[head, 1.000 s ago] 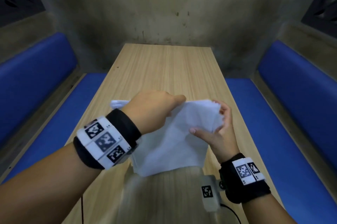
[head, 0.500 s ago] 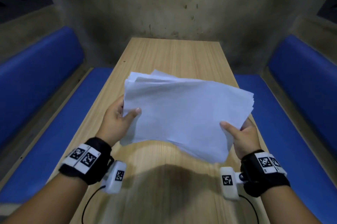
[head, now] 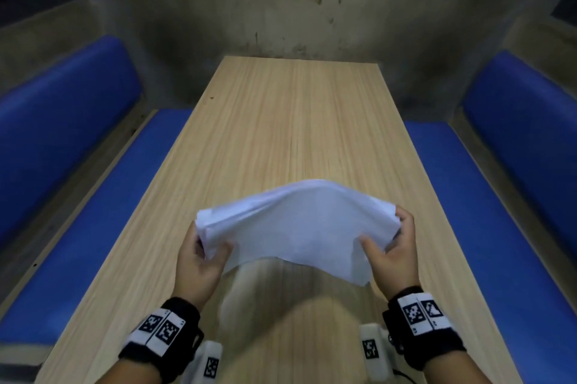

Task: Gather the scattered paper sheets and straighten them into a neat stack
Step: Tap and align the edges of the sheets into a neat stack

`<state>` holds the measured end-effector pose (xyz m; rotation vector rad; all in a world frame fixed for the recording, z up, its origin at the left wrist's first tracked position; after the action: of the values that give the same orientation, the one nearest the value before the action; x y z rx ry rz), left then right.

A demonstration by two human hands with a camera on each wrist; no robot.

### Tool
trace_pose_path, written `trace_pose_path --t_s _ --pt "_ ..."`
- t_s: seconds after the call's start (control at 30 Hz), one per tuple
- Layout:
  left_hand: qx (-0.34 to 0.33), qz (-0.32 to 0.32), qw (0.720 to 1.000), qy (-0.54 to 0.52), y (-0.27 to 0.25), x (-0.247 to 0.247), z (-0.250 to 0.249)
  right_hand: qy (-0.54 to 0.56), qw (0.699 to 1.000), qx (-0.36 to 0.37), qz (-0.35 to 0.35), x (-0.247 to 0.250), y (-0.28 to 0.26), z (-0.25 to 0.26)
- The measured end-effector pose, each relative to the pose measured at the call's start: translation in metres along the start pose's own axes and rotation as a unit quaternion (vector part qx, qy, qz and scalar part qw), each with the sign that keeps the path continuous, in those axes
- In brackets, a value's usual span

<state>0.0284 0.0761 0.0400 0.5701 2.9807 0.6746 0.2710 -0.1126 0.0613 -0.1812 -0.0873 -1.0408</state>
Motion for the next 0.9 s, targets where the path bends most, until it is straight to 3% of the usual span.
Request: trace_pose_path --t_s 0.07,0.13,0.23,0.3,0.37,0.53,0.77,0.9 --pt "0.017 -0.015 1.000 0.006 -0.003 0.002 0.012 -0.015 1.000 -0.025 -0.011 -0.001 -0.001 -0.011" --pt "-0.001 -0.014 1.000 0.007 -0.001 0.004 0.010 -0.031 0.999 0.004 -0.024 0.000 -0.001 -0.007" --pt "-0.119 0.027 0.988 0.100 0.010 0.006 -0.008 -0.095 0.988 0.116 -0.031 0.001 0.000 0.013" --pt "-0.222 0.063 0.952 0.201 0.019 0.005 -0.020 -0.168 0.969 0.179 -0.026 -0.002 0.004 0.018" --pt "-0.276 0.096 0.917 0.273 0.028 0.003 -0.027 -0.220 0.951 0.215 -0.025 -0.005 0.008 0.018" --pt "-0.259 0.146 0.885 0.359 0.036 0.007 -0.024 -0.236 0.945 0.223 -0.045 -0.005 0.006 0.015" --pt "-0.264 0.102 0.885 0.370 0.044 0.013 -0.022 -0.199 0.954 0.215 -0.070 0.000 0.003 0.016" --pt "-0.252 0.130 0.889 0.361 0.045 0.017 -0.020 -0.200 0.954 0.215 -0.061 -0.001 0.002 0.016"
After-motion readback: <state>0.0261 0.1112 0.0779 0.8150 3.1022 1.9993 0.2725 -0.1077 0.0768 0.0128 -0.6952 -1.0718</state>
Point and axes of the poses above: each hand's wrist, its own y-axis towards the middle knuckle, its own x-axis out of the back of the hand, z = x × y, the point moved 3 cm from there along y, towards the middle knuckle, and after that the axes turned 14 degrees about -x, right-handed, at the moved point
